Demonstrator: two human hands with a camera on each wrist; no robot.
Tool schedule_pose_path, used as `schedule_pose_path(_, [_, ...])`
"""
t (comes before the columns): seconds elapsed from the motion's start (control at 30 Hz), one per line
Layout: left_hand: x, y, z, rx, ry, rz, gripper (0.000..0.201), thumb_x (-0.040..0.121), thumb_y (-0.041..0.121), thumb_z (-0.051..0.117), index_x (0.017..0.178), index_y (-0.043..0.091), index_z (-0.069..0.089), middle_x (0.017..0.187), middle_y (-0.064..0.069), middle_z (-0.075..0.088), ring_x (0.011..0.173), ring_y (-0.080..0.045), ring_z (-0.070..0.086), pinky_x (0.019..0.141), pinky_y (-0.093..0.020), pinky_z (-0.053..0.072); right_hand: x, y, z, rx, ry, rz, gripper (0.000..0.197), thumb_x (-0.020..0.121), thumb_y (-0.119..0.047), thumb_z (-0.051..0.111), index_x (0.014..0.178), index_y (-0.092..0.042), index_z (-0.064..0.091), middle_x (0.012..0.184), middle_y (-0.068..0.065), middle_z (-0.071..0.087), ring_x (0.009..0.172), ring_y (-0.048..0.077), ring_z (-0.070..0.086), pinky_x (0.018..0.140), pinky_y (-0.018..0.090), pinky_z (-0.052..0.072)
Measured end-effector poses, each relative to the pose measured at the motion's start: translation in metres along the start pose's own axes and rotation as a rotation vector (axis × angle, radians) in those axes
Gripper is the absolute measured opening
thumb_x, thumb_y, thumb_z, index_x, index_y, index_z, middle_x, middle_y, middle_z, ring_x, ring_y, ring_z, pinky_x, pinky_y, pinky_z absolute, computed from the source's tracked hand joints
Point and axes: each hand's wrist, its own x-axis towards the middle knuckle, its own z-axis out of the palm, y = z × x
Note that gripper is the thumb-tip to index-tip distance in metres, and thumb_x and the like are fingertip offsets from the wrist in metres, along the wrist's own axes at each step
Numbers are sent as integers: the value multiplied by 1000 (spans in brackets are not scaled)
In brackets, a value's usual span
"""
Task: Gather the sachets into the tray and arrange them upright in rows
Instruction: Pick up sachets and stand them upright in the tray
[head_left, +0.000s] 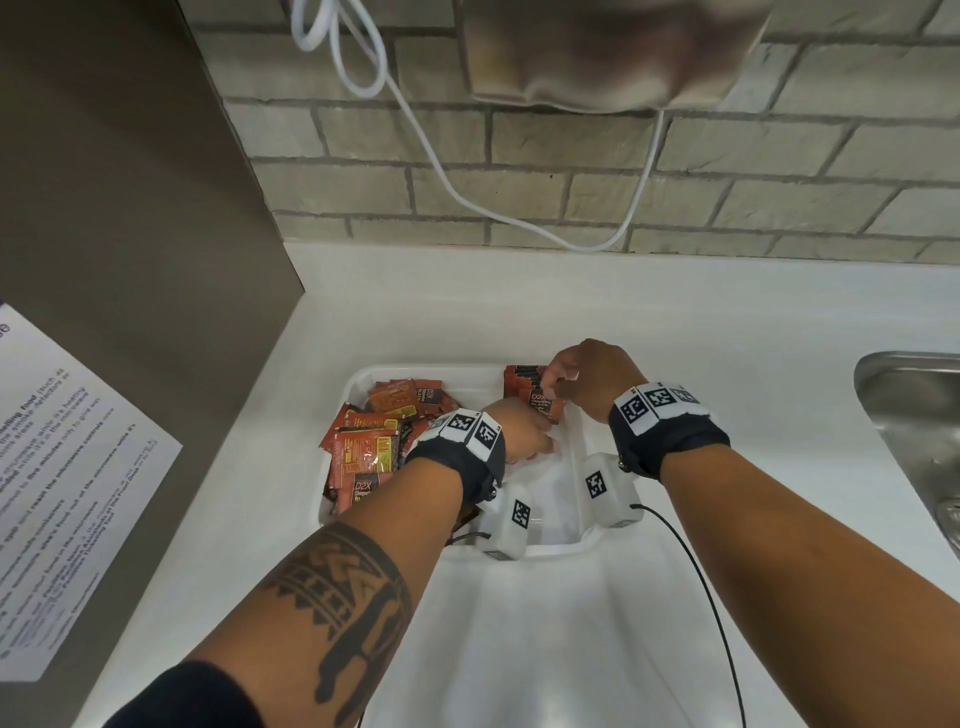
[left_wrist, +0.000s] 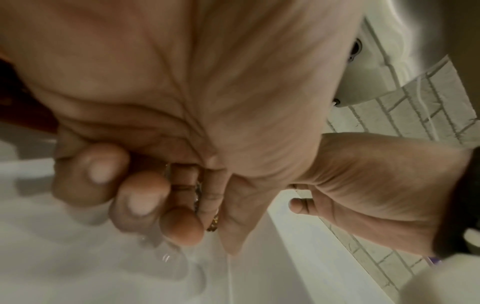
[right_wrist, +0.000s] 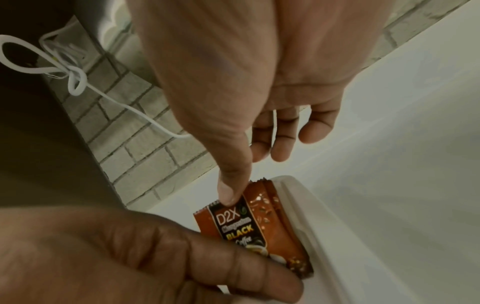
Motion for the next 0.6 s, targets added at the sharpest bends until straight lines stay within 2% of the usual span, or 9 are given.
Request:
schedule_pose_path(0.07, [3,-3,2,-41,6,-10,31,97,30,60,121,13,68,86,-4,64,53,-13,46,54,-22,40,-1,2,0,40,18,12,13,85,-13,67,81,-25,72,82,-12,63,85,9,59,64,17,38])
schedule_pose_path(0.13, [4,-4,2,-58,17,-18,21,96,31,61,111,19,68,86,-3,66,52,-13,47,54,-21,40,-1,4,2,76,38,14,10,84,-13,72,88,-21,73,82,-14,58,87,9,57,64,15,37])
schedule_pose_path(0.23, [6,-4,2,-50,14,-27,10,96,31,61,103,23,62,88,-3,67,52,-13,48,53,-21,40,-1,7,3,104,57,10,11,82,-14,76,88,-22,72,83,-14,57,87,9,56,63,12,36])
schedule_pose_path(0.4, [5,-5,2,-48,13,-24,7,95,30,60,100,24,60,85,-1,67,51,-12,48,51,-20,40,-1,6,1,124,51,-6,13,82,-14,77,87,-24,69,84,-15,55,77,-2,51,62,13,36])
schedule_pose_path(0.6, [4,-3,2,-75,-1,-8,7,95,26,59,100,22,62,78,2,66,53,-12,48,55,-20,41,-2,8,0,148,38,2,15,80,-15,79,88,-25,70,86,-13,58,72,-3,54,58,12,34])
